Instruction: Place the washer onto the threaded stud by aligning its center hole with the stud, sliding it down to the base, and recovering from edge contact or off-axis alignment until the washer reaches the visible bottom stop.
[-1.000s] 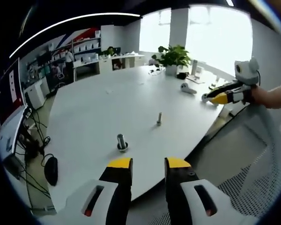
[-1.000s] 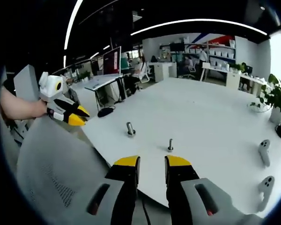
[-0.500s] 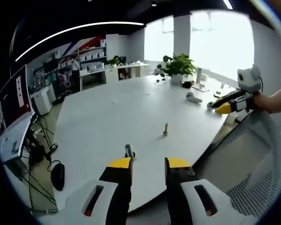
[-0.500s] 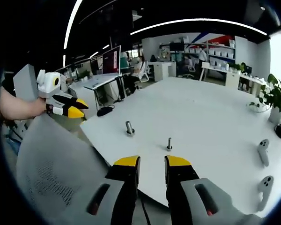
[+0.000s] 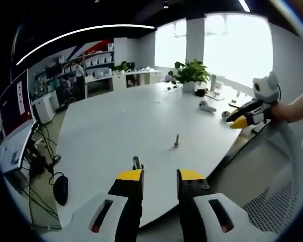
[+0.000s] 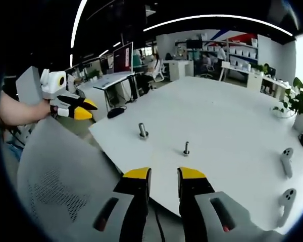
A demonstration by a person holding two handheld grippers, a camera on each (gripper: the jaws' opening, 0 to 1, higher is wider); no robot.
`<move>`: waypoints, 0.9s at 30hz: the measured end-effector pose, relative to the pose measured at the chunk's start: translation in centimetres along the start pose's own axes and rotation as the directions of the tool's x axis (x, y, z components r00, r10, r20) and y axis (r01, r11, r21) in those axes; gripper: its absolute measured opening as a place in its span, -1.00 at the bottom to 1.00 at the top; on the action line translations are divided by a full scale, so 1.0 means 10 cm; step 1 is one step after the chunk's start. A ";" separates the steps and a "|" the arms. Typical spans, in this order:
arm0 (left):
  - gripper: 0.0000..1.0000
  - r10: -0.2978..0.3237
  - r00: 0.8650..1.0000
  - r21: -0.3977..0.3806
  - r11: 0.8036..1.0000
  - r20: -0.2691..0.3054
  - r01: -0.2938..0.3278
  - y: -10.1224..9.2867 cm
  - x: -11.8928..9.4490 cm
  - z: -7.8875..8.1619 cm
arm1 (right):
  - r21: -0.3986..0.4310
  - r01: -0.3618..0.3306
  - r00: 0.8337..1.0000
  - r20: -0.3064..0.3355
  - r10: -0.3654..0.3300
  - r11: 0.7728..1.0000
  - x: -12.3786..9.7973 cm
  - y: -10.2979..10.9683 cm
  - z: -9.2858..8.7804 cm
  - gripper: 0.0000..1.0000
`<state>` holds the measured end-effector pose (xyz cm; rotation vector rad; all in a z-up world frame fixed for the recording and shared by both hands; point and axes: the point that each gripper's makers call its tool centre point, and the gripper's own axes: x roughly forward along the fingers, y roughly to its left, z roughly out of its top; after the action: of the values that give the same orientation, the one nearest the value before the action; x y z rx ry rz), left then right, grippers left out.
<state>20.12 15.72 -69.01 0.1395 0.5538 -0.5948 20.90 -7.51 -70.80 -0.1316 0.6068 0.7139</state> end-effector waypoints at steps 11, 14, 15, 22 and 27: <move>-0.52 0.003 1.000 0.008 1.000 -0.004 -0.003 0.00 -0.01 -0.01 | 0.020 0.001 1.000 -0.005 -0.001 1.000 0.00 -0.01 -0.03 -0.53; -0.52 0.004 1.000 0.013 1.000 0.001 -0.004 0.00 -0.01 0.00 | 0.025 0.007 1.000 0.001 -0.007 1.000 -0.01 -0.03 -0.02 -0.53; -0.52 0.004 1.000 0.014 1.000 0.003 -0.004 0.00 -0.01 0.00 | 0.025 0.009 1.000 0.002 -0.009 1.000 -0.02 -0.03 -0.02 -0.53; -0.53 0.009 1.000 0.008 1.000 0.017 -0.009 0.03 -0.02 0.02 | 0.016 -0.001 1.000 -0.013 0.001 1.000 0.00 0.00 -0.03 -0.53; -0.53 0.007 1.000 0.012 1.000 0.009 -0.007 0.02 -0.01 0.01 | 0.031 0.011 1.000 -0.010 -0.011 0.999 0.00 -0.03 -0.04 -0.53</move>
<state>20.22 15.96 -68.85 0.1498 0.5412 -0.5919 20.90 -7.87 -71.12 -0.1095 0.6258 0.6931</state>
